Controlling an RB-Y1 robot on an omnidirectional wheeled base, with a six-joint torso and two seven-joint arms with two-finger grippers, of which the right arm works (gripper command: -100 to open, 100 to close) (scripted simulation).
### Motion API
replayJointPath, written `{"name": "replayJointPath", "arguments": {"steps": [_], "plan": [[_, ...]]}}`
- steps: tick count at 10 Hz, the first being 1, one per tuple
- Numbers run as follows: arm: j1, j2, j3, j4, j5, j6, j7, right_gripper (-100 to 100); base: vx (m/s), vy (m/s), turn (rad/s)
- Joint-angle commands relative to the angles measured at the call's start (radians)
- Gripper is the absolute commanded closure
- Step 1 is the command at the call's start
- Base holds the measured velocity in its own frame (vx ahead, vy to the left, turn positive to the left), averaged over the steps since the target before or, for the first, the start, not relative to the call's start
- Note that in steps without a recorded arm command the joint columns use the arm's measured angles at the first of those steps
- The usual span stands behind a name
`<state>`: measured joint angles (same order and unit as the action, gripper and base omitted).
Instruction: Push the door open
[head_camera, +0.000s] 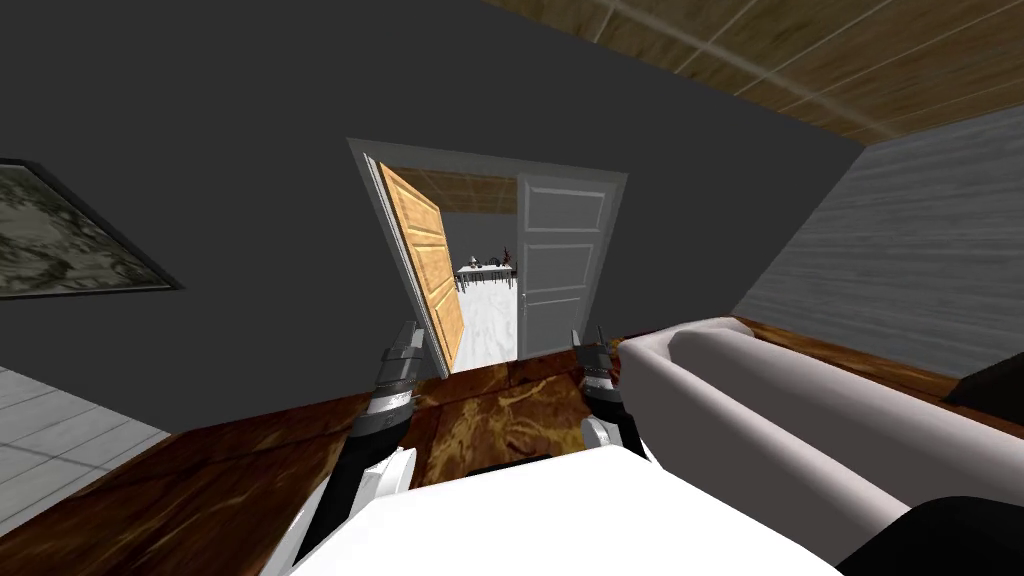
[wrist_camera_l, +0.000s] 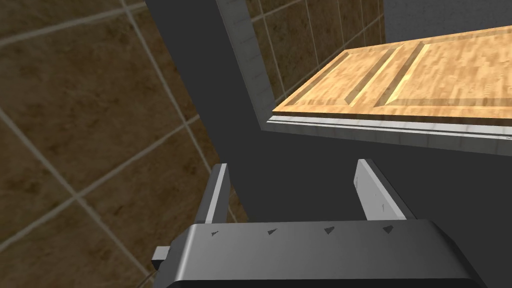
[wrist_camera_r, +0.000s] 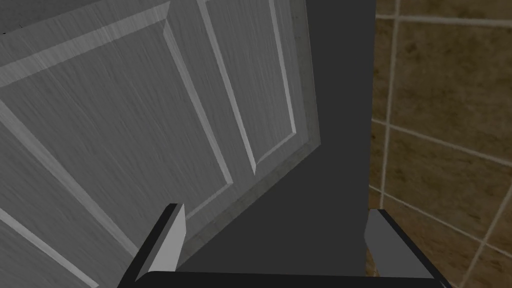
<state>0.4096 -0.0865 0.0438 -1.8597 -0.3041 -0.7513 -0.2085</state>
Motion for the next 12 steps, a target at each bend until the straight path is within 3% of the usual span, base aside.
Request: {"name": "replayJointPath", "arguments": {"steps": [1,12], "plan": [[0.005,-0.005,0.008,0.02,-0.026,-0.01,-0.031,-100,0.113,-0.053,0.164],[-0.029,-0.019,0.07,0.249,-0.229,-0.094,-0.25,-100,0.109,-0.063,0.199]]}}
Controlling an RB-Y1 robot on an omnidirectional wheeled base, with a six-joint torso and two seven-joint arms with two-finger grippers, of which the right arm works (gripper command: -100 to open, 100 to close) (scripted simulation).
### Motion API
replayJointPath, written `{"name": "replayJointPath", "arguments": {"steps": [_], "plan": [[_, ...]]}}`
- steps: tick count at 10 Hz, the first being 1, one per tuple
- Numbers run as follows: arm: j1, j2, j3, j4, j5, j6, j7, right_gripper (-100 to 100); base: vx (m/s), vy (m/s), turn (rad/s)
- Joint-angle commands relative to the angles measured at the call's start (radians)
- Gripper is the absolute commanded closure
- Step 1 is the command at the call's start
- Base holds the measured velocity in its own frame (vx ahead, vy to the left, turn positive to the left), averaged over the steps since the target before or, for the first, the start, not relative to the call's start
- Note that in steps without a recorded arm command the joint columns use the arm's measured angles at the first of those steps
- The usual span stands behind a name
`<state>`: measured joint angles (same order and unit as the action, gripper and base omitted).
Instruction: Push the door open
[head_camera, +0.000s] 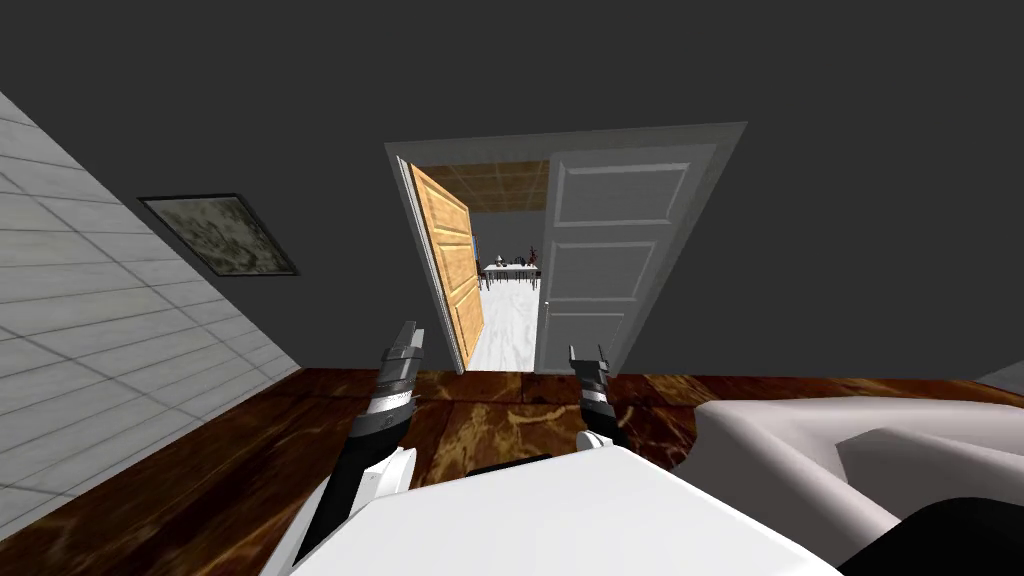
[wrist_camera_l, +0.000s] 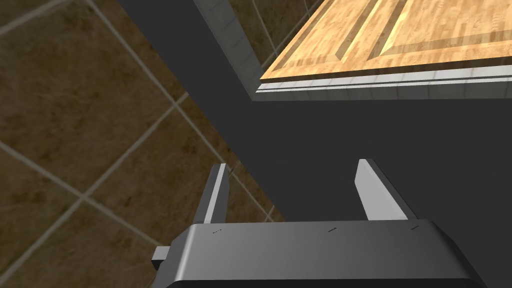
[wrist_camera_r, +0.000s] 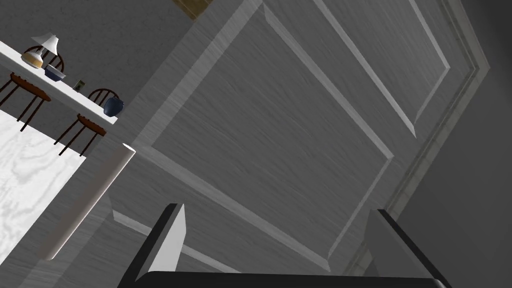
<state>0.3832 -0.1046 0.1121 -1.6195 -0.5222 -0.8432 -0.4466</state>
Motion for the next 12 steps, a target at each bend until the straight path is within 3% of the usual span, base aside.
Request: {"name": "replayJointPath", "arguments": {"steps": [1,4,12], "plan": [[-0.007,-0.002,0.01,0.041,-0.04,-0.014,-0.043,-100,0.127,-0.061,0.27],[-0.014,-0.001,0.023,0.089,-0.082,-0.032,-0.089,-100,0.093,-0.077,0.172],[-0.04,0.005,0.072,0.268,-0.241,-0.097,-0.26,-100,0.103,-0.102,0.224]]}}
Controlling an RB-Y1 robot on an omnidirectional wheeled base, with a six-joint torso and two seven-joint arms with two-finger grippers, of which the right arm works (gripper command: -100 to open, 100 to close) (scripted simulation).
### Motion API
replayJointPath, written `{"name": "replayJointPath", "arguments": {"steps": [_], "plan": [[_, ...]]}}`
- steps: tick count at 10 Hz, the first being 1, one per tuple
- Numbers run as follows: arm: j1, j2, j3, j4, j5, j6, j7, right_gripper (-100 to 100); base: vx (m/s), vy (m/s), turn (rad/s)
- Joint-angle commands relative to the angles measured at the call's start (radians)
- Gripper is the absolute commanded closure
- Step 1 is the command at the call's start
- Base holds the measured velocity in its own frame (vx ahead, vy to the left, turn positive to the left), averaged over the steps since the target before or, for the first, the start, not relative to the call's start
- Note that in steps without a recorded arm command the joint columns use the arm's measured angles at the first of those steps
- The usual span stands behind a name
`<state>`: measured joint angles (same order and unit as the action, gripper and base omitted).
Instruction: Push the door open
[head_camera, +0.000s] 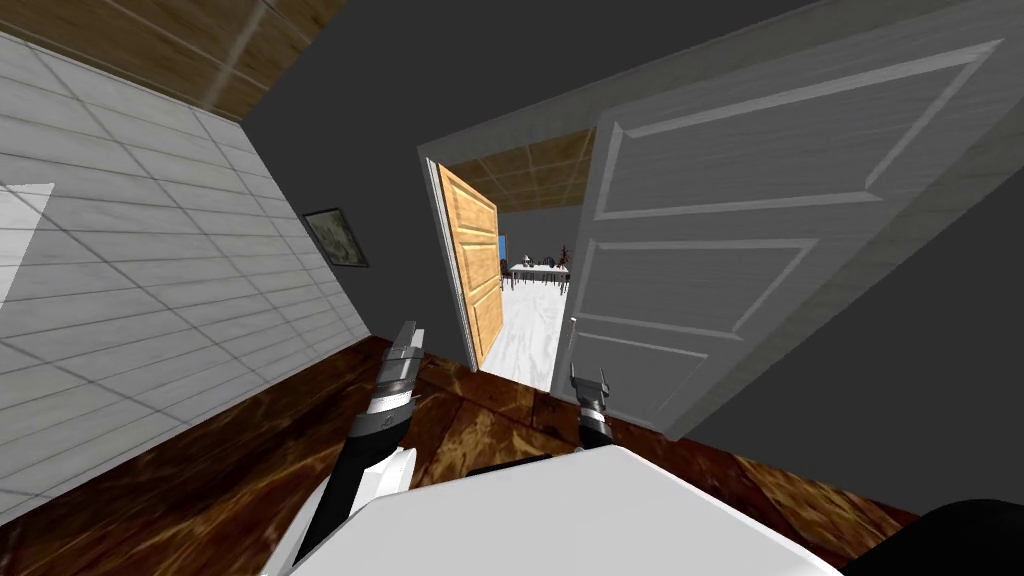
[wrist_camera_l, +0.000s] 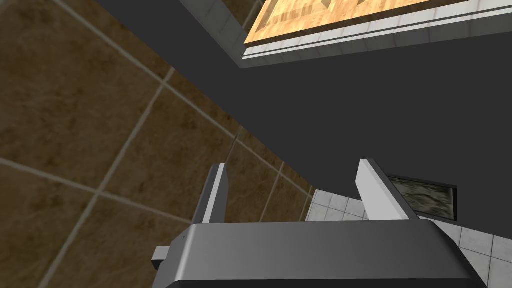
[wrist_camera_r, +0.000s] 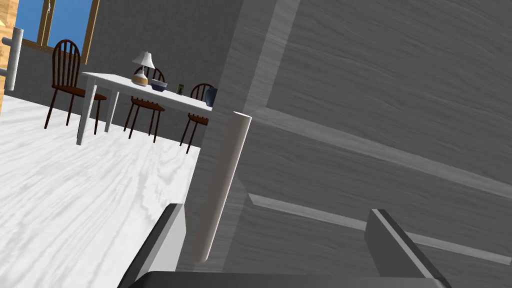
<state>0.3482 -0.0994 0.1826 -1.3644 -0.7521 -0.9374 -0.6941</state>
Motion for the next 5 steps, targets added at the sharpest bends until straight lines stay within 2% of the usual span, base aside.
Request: {"name": "replayJointPath", "arguments": {"steps": [1,2,5], "plan": [[-0.009,0.002,0.009,0.04,-0.035,-0.013,-0.038,-100,0.094,-0.098,0.199],[-0.011,0.003,0.012,0.054,-0.047,-0.018,-0.051,-100,0.074,-0.111,0.115],[-0.019,0.008,0.028,0.113,-0.099,-0.04,-0.108,-100,0.075,-0.11,0.193]]}}
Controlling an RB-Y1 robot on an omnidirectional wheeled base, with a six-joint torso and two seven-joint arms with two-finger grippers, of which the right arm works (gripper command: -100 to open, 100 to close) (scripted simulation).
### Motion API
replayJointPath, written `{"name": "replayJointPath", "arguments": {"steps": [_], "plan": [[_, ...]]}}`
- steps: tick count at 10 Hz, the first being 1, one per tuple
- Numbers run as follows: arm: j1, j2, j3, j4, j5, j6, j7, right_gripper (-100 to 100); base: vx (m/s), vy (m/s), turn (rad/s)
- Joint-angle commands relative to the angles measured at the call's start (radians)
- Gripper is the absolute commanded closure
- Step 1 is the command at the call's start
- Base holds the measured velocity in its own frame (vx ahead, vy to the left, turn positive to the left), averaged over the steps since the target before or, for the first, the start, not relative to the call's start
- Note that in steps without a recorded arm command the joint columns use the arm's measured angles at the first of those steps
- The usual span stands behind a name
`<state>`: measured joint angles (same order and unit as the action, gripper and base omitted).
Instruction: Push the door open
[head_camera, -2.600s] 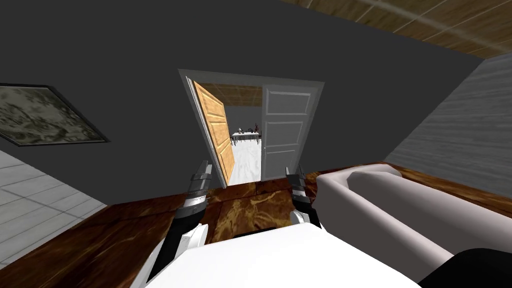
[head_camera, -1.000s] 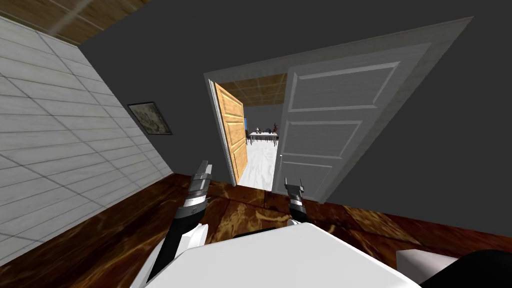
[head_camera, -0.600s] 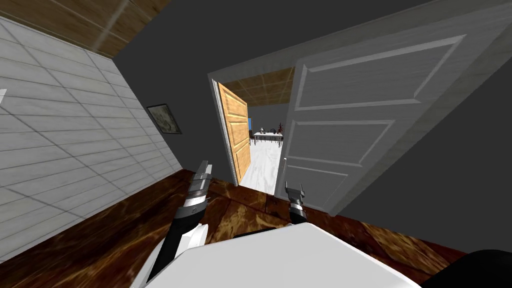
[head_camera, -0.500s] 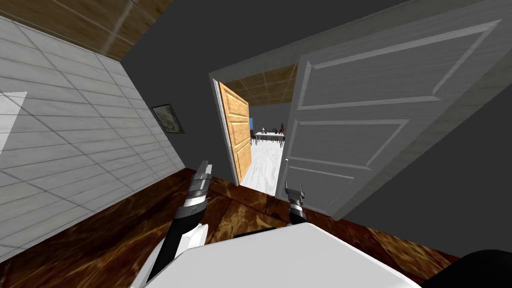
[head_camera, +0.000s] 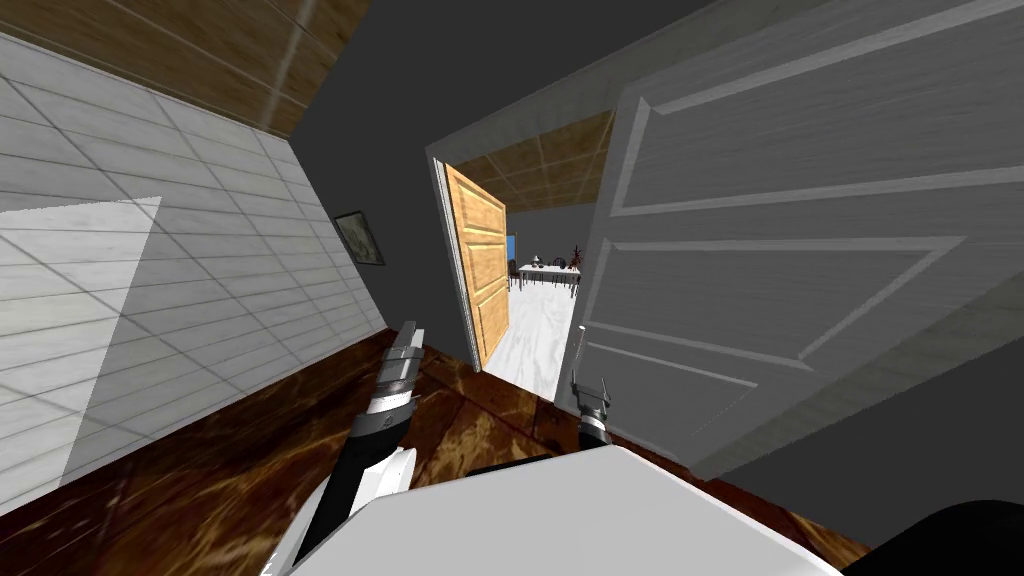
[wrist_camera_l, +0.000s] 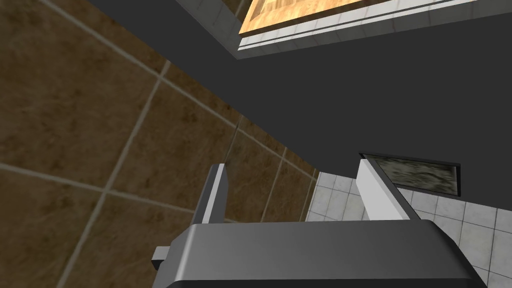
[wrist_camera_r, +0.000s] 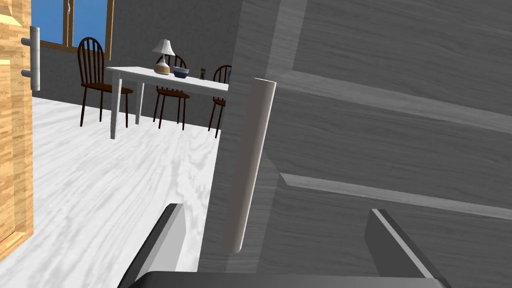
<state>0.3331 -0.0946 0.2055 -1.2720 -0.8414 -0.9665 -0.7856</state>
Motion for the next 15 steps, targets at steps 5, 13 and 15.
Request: {"name": "replayJointPath", "arguments": {"steps": [5,13,15], "plan": [[-0.015,0.013,0.027,0.099,-0.08,-0.039,-0.091,-100,0.063,-0.114,0.156],[-0.03,0.009,0.028,0.162,-0.115,-0.06,-0.146,-100,0.099,-0.086,0.065],[-0.034,0.007,0.023,0.175,-0.116,-0.063,-0.155,-100,0.144,-0.125,0.025]]}}
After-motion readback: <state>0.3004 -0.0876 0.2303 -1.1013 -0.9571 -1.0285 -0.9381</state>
